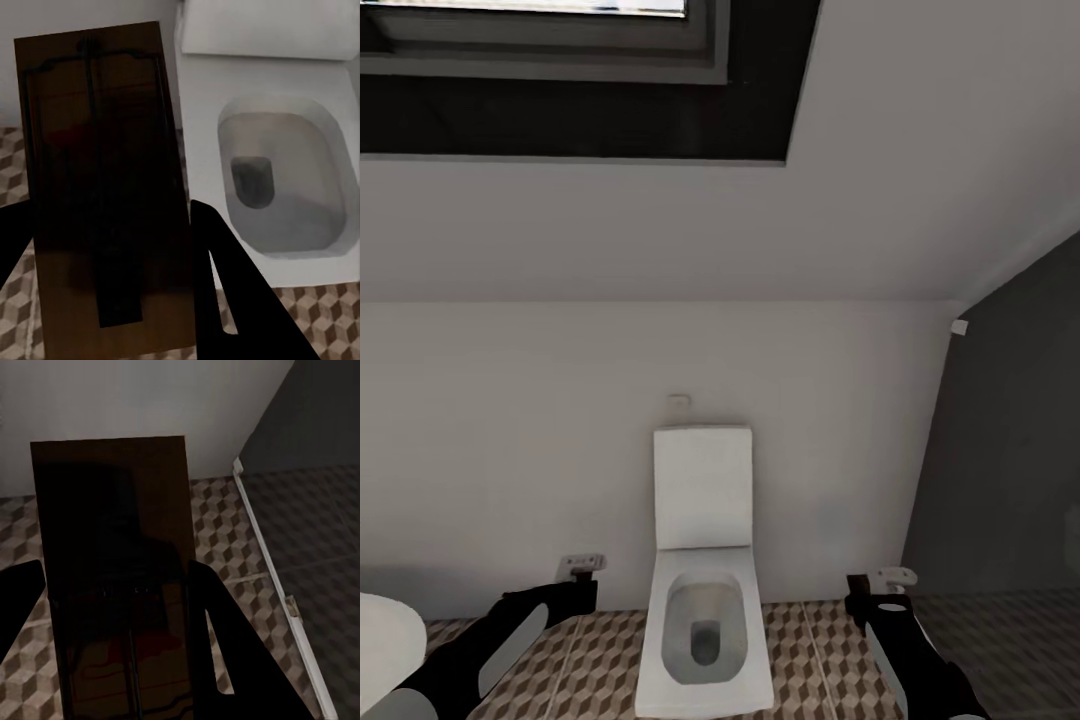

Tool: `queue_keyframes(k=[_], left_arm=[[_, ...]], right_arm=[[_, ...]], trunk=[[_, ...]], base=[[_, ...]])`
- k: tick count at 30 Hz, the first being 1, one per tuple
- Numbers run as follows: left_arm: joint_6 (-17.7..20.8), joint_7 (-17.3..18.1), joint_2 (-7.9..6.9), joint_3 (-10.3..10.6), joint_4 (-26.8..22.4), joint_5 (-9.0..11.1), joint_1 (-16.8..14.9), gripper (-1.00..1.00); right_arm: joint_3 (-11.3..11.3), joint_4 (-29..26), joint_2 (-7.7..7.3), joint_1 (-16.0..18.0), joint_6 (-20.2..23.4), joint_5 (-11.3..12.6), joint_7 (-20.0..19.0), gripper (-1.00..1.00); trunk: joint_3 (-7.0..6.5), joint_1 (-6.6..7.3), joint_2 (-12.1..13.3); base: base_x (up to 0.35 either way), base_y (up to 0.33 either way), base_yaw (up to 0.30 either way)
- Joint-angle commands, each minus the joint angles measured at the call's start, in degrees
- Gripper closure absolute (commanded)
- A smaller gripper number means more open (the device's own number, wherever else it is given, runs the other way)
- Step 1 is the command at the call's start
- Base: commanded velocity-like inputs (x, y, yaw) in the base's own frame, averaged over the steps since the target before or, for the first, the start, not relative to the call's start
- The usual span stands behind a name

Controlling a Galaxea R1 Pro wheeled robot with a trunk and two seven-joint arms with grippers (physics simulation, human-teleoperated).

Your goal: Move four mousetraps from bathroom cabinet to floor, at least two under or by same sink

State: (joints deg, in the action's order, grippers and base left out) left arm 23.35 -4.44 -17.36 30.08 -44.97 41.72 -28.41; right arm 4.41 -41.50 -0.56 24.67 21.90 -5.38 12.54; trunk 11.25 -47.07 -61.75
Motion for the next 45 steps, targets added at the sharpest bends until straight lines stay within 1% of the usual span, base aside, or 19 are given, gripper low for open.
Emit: queue_keyframes(k=[1,9,12,14,15,16,17,18,19,20,21,22,23,25,29,34,40,41,45], left_arm=[[0.1,-0.4,0.0,0.3,-0.1,0.4,-0.1,1.0],[0.1,-0.5,0.51,0.3,0.6,0.5,-0.1,1.0],[0.1,-0.5,0.57,0.3,0.7,0.5,-0.1,1.0],[0.2,-1.4,1.28,0.4,0.9,0.5,-0.1,1.0],[0.3,-3.3,2.42,0.3,0.8,0.5,-0.2,1.0],[0.4,-4.1,2.95,0.3,0.8,0.5,-0.3,1.0],[0.5,-6.1,4.15,0.3,0.9,0.4,-0.9,1.0],[0.6,-7.2,4.77,0.3,0.9,0.4,-1.4,1.0],[0.8,-9.3,6.04,0.3,1.0,0.2,-2.7,1.0],[0.9,-10.2,6.56,0.3,1.1,0.0,-3.3,1.0],[1.1,-11.5,7.48,0.3,1.1,-0.2,-4.4,1.0],[1.3,-12.6,8.39,0.3,1.2,-0.5,-5.4,1.0],[1.4,-12.8,8.58,0.3,1.3,-0.6,-5.7,1.0],[1.5,-13.3,9.04,0.3,2.1,-0.7,-6.3,1.0],[0.9,-13.5,9.26,0.3,5.8,-0.9,-6.7,1.0],[-0.6,-13.5,9.28,0.3,9.1,-1.2,-7.3,1.0],[-1.7,-13.6,9.62,0.6,10.2,-1.3,-7.4,1.0],[-1.6,-14.0,10.07,0.5,9.6,-1.2,-7.4,1.0],[-1.6,-14.4,10.88,0.4,9.5,-1.3,-7.4,1.0]], right_arm=[[0.1,-0.1,0.02,0.0,0.5,-0.5,-0.1,1.0],[0.1,-0.1,-0.06,0.0,0.8,-0.1,-0.1,1.0],[0.0,-0.1,-0.03,0.0,0.5,-0.5,0.1,1.0],[-0.1,-0.1,0.03,0.0,0.7,-0.6,0.8,1.0],[-0.2,0.1,0.4,0.4,0.8,-0.4,1.2,1.0],[-0.2,0.2,0.68,0.6,0.8,-0.4,1.3,1.0],[-0.2,0.7,1.4,1.4,0.8,-0.4,1.5,1.0],[-0.2,1.2,1.78,2.0,0.8,-0.4,1.5,1.0],[-0.1,3.0,2.41,3.9,0.8,-0.4,1.6,1.0],[-0.1,4.1,2.62,4.9,0.7,-0.3,1.7,1.0],[-0.1,6.8,2.92,6.9,0.5,-0.2,1.7,1.0],[0.0,11.9,3.2,10.2,-0.2,-0.1,1.7,1.0],[0.0,13.6,3.29,11.1,-0.7,-0.1,1.8,1.0],[0.0,18.6,3.54,13.2,-3.8,-0.2,1.8,1.0],[0.1,21.9,3.75,14.3,-7.6,-0.1,1.8,1.0],[0.1,23.0,3.94,14.6,-9.1,0.0,1.8,1.0],[0.1,23.3,3.96,14.7,-9.1,0.0,1.8,1.0],[0.1,23.3,4.04,14.7,-9.0,-0.2,1.8,1.0],[0.0,23.3,4.07,14.7,-9.0,-0.3,1.7,1.0]], trunk=[[0.08,-0.01,-0.1],[0.08,-0.01,-0.1],[0.08,-0.01,-0.1],[0.08,-0.01,-0.1],[0.08,-0.01,-0.1],[0.08,-0.01,-0.1],[0.08,-0.01,-0.1],[0.08,-0.01,-0.1],[0.08,-0.01,-0.1],[0.08,-0.01,-0.1],[0.08,-0.01,-0.1],[0.08,-0.01,-0.1],[0.08,-0.01,-0.1],[0.08,-0.01,-0.1],[0.08,-0.01,-0.1],[0.08,-0.01,-0.1],[0.08,-0.01,-0.1],[0.08,-0.01,-0.1],[0.26,-0.23,-0.5]], base=[[0.0,0.01,0.0],[0.0,0.002,0.049],[0.0,0.0,0.037],[0.0,0.0,0.01],[0.0,0.0,0.004],[0.0,0.0,0.004],[0.0,0.0,0.002],[0.0,0.0,0.002],[0.0,0.0,0.001],[0.0,0.0,0.0],[0.0,0.0,0.0],[0.0,0.0,0.0],[0.0,0.0,0.0],[0.0,0.0,0.0],[0.0,0.0,0.0],[0.0,0.0,0.0],[0.0,0.0,0.0],[0.0,0.0,0.0],[0.0,0.0,0.0]])
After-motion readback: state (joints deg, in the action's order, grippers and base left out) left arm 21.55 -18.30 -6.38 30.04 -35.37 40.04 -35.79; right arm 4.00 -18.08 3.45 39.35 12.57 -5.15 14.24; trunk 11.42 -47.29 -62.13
